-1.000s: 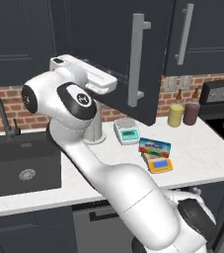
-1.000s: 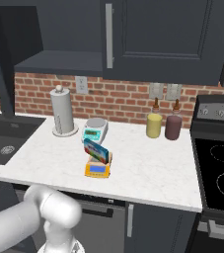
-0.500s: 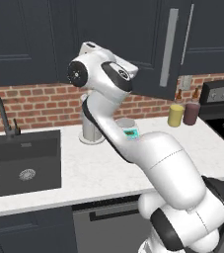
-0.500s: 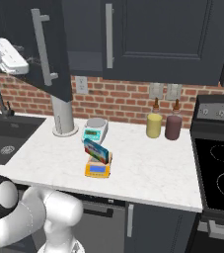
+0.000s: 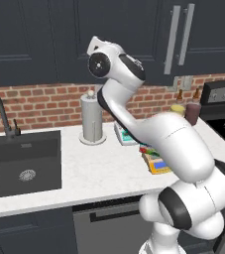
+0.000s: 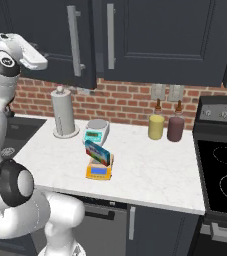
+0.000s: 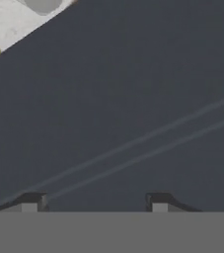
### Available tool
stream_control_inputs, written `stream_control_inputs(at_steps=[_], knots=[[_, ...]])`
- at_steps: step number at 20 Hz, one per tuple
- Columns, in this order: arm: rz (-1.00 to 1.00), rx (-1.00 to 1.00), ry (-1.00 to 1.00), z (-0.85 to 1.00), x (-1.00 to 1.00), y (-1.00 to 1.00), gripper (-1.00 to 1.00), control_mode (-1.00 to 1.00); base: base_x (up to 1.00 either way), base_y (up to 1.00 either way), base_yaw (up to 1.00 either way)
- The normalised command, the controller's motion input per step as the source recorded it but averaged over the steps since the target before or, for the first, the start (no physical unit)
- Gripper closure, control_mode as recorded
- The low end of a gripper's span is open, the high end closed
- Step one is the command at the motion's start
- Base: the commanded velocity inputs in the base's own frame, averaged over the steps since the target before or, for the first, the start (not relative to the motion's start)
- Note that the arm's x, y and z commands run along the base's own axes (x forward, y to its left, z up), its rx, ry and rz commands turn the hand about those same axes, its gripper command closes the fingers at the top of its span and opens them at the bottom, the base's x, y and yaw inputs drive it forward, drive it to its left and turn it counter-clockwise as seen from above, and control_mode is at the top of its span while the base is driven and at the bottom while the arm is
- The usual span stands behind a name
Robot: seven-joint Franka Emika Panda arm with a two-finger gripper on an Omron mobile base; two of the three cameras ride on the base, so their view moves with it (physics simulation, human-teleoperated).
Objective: Pick the boxed food and place it on the digital scale for weighing, and close the cabinet.
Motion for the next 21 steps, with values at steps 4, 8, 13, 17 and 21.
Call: stream_control_inputs(at_steps=[4,8,13,17,21], knots=[[0.08,0.04,0.00,0.00,0.89,-0.38,-1.00,-1.00,0.00,0.00,0.00],[0.07,0.03,0.00,0.00,0.99,-0.32,-1.00,-1.00,0.00,0.00,0.00],[0.08,0.03,0.00,0.00,0.99,-0.26,-1.00,-1.00,0.00,0.00,0.00],[0.08,0.04,0.00,0.00,0.69,-0.34,-1.00,-1.00,0.00,0.00,0.00],[0.08,0.07,0.00,0.04,0.20,-0.58,-1.00,-1.00,0.00,0.00,0.00]])
